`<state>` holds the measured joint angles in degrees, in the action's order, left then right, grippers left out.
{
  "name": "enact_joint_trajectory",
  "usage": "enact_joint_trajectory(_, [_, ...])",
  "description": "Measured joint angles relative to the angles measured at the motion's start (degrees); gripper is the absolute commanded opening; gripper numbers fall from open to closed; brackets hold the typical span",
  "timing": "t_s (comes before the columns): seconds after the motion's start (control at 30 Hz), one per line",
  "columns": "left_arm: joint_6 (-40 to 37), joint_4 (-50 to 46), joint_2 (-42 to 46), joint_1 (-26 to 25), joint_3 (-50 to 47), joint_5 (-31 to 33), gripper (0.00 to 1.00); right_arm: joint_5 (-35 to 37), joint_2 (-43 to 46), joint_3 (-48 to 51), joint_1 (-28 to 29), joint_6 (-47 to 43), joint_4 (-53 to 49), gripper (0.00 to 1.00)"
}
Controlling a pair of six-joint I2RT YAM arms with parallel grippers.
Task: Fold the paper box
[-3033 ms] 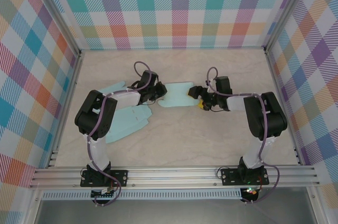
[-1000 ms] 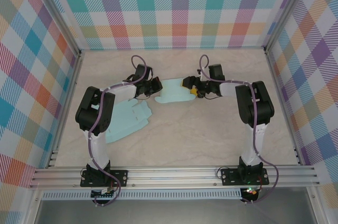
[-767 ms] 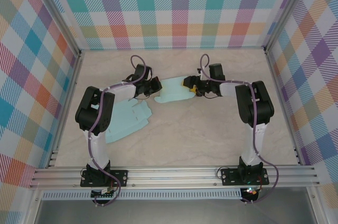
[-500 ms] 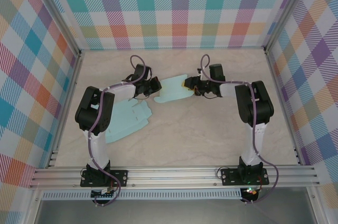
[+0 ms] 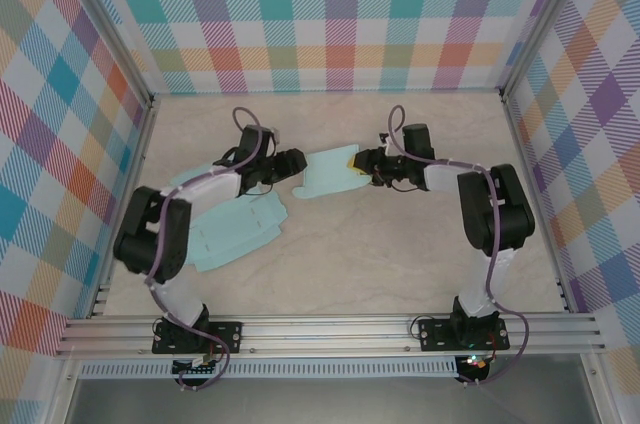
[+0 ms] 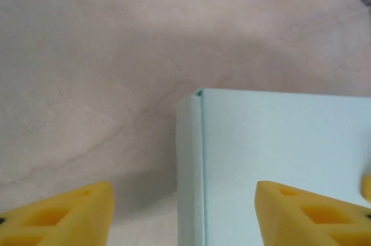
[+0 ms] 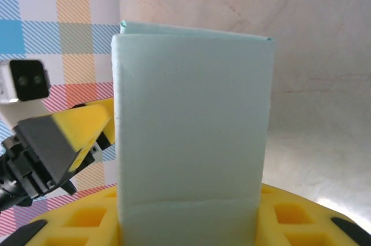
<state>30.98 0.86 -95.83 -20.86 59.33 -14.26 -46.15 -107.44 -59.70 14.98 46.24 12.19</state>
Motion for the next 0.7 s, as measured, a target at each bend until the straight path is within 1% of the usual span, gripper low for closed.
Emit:
enact_joint_trajectory(0.07, [-1.5, 4.5, 5.7, 0.0, -4.3, 0.4, 0.76, -0.1, 2.2, 1.0, -0.2, 0.8, -1.6, 0.33])
enact_joint_trajectory(0.13, [-3.6, 10.1, 11.5, -0.1, -9.2, 0.6, 0.86, -0.9, 4.2, 2.3, -0.5, 1.7, -3.4, 0.33])
enact_joint_trajectory(0.2, [-6.8, 15.7, 16.3, -0.9, -14.3, 0.2, 0.86, -1.8, 5.8, 4.0, -0.8, 2.8, -4.9, 0.33])
enact_joint_trajectory(0.27, [-11.8, 19.9, 20.6, -2.6, -18.9, 0.4, 0.87, -2.8, 7.3, 5.7, -1.1, 3.6, -6.8, 0.33])
enact_joint_trajectory(0.3, [-15.7, 21.9, 23.3, -5.1, -21.5, 1.0, 0.95, -3.2, 8.1, 6.5, -1.2, 4.0, -8.0, 0.33])
enact_joint_trajectory(0.33, [-20.0, 23.4, 25.8, -8.5, -23.8, 1.9, 1.00, -3.6, 9.0, 7.3, -1.3, 4.3, -9.3, 0.33])
enact_joint_trajectory(0.4, [-29.0, 25.4, 30.0, -16.2, -27.6, 3.5, 1.00, -4.3, 10.8, 8.3, -1.5, 4.5, -12.0, 0.34])
enact_joint_trajectory(0.47, [-37.1, 25.8, 33.0, -22.5, -29.7, 4.1, 1.00, -4.8, 12.9, 8.9, -1.6, 4.6, -14.5, 0.34])
enact_joint_trajectory(0.57, [-47.3, 24.7, 34.6, -27.8, -30.6, 7.0, 1.00, -5.8, 16.0, 9.6, -1.6, 4.6, -17.5, 0.34])
enact_joint_trajectory(0.7, [-57.7, 22.7, 31.7, -33.9, -30.3, 15.3, 1.00, -7.1, 18.3, 10.8, -1.6, 4.9, -20.2, 0.34])
